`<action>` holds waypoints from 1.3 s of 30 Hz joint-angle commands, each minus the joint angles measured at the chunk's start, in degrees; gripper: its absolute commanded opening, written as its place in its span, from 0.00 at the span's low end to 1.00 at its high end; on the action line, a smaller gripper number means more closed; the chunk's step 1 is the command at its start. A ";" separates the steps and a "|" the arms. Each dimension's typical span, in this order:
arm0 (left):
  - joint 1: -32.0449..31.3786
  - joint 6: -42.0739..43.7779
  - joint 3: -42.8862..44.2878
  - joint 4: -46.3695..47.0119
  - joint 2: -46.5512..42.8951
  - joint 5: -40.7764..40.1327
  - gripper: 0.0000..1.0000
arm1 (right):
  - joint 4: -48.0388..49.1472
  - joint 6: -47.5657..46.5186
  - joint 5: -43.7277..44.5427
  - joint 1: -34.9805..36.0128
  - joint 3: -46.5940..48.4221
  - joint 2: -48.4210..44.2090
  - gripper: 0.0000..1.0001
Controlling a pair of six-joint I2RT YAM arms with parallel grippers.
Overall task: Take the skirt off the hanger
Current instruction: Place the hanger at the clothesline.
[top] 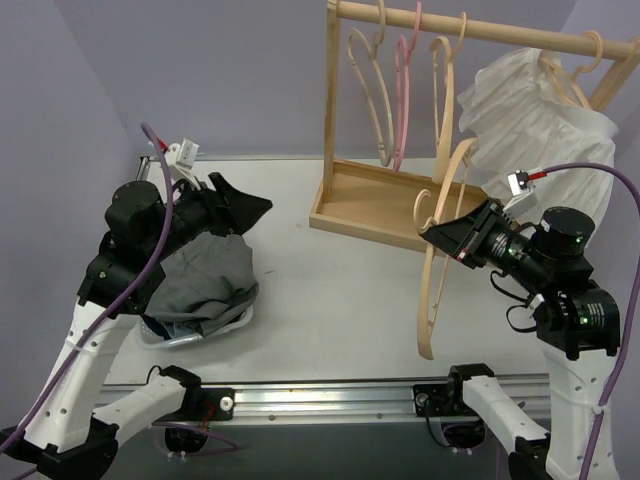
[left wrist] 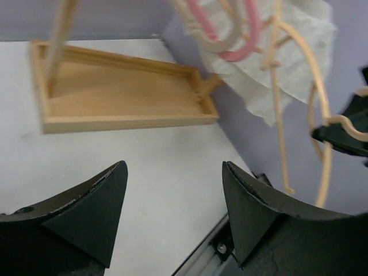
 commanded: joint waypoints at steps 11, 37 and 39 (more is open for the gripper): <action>-29.00 8.37 3.72 23.98 12.51 24.07 0.80 | 16.23 13.81 -8.96 0.39 -2.85 -3.05 0.00; -36.30 -5.95 18.91 32.69 31.15 22.66 0.66 | 25.99 18.12 -12.57 0.48 -5.40 -1.38 0.00; -36.30 -6.65 19.36 32.60 31.95 22.48 0.62 | 25.90 18.12 -12.48 0.39 -5.58 -1.38 0.00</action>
